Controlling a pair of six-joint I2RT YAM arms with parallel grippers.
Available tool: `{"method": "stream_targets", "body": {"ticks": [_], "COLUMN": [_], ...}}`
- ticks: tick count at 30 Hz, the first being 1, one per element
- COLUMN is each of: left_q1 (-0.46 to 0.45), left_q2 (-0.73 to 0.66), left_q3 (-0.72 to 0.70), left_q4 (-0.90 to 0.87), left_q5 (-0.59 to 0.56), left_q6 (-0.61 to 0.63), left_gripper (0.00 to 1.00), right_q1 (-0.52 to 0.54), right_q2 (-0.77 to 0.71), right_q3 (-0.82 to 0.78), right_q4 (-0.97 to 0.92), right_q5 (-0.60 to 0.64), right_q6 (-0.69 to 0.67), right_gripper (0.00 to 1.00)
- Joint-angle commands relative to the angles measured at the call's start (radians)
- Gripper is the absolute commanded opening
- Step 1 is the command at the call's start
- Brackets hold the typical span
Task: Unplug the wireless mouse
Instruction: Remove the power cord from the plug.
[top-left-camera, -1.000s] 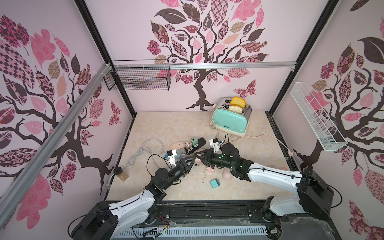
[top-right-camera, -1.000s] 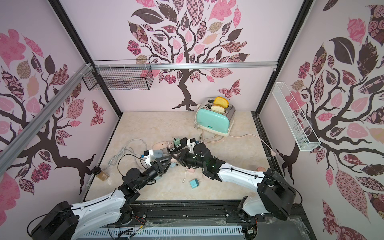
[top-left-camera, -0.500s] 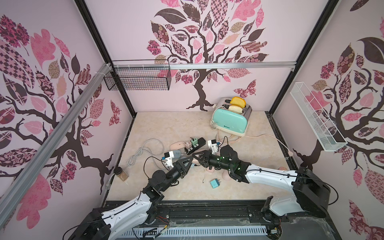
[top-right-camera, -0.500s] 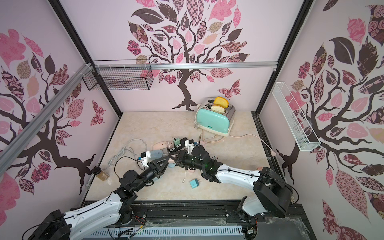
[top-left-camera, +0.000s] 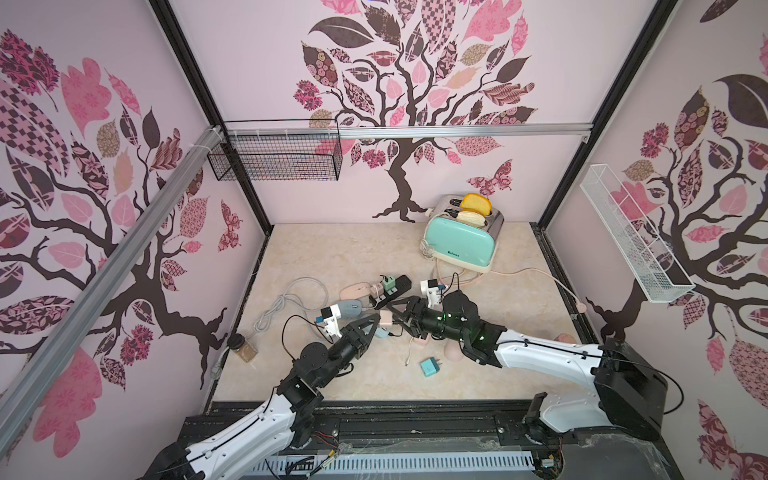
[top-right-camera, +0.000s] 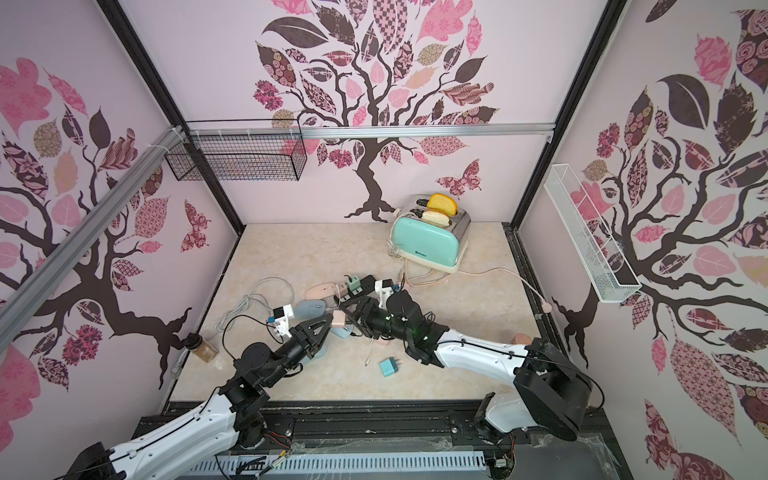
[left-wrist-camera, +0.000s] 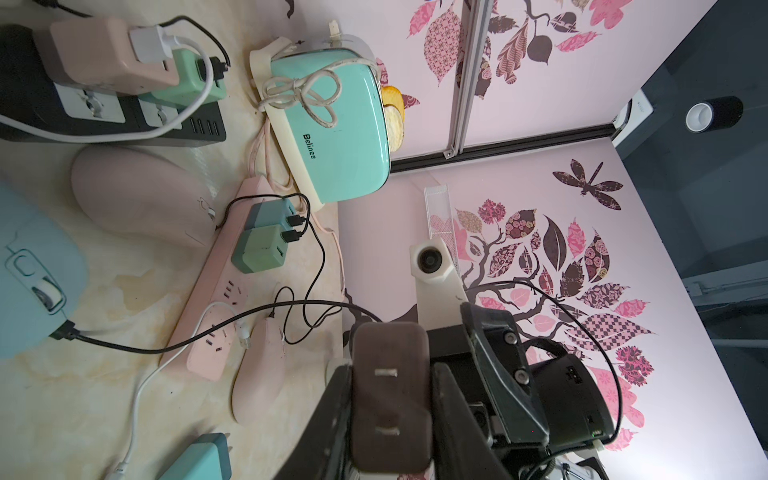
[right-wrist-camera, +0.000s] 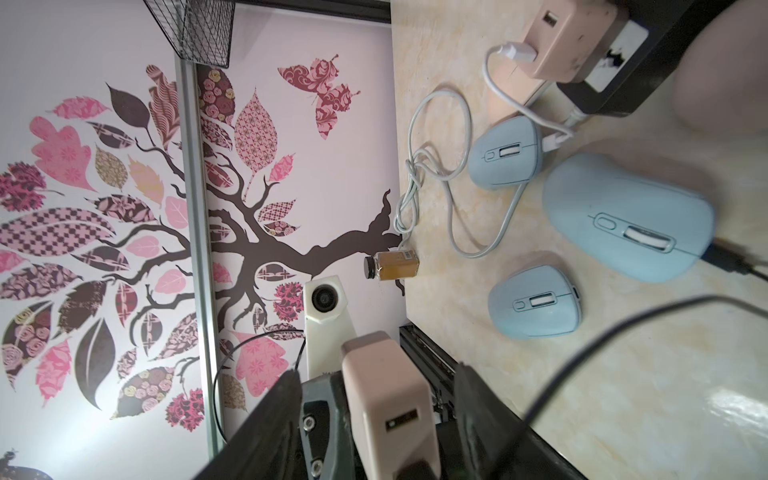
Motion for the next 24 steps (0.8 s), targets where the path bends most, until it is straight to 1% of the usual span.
{"method": "stream_targets", "body": {"ticks": [1,3,7,9,11,15,18,21,24], "left_q1": [-0.001,0.000,-0.001,0.000,0.000,0.002,0.008,0.033,0.081], "left_q2": [-0.046,-0.050,-0.027,-0.017,-0.014,-0.043,-0.099,-0.158,-0.209], "left_q3": [-0.003,-0.004,-0.003,0.000,0.002,0.003,0.005,0.007,0.008], "left_q4": [-0.068,-0.063,-0.031,-0.025,-0.022,-0.074,-0.155,-0.221,-0.291], "left_q5": [-0.058,-0.059,-0.057,-0.053,-0.047,-0.059,-0.077,-0.075,-0.040], "left_q6": [0.033,0.035,0.033,0.034,0.035,0.048,0.068,0.083,0.087], "left_gripper": [0.00,0.00,0.00,0.00,0.00,0.00,0.00,0.00,0.00], "right_q1": [0.005,0.006,0.013,0.014,0.013,0.013,0.003,-0.013,-0.031], "right_q2": [-0.024,-0.013,0.019,0.022,0.015,-0.023,-0.068,-0.095,-0.116], "right_q3": [-0.016,-0.009,0.004,0.002,-0.008,-0.028,-0.055,-0.093,-0.112], "right_q4": [-0.039,-0.042,-0.032,-0.033,-0.040,-0.071,-0.118,-0.122,-0.156], "right_q5": [0.056,0.053,0.033,0.035,0.046,0.071,0.088,0.083,0.065], "right_q6": [0.021,0.026,0.038,0.046,0.050,0.042,0.035,0.037,0.028], "right_gripper": [0.46,0.36,0.22,0.13,0.00,0.00,0.00,0.00,0.00]}}
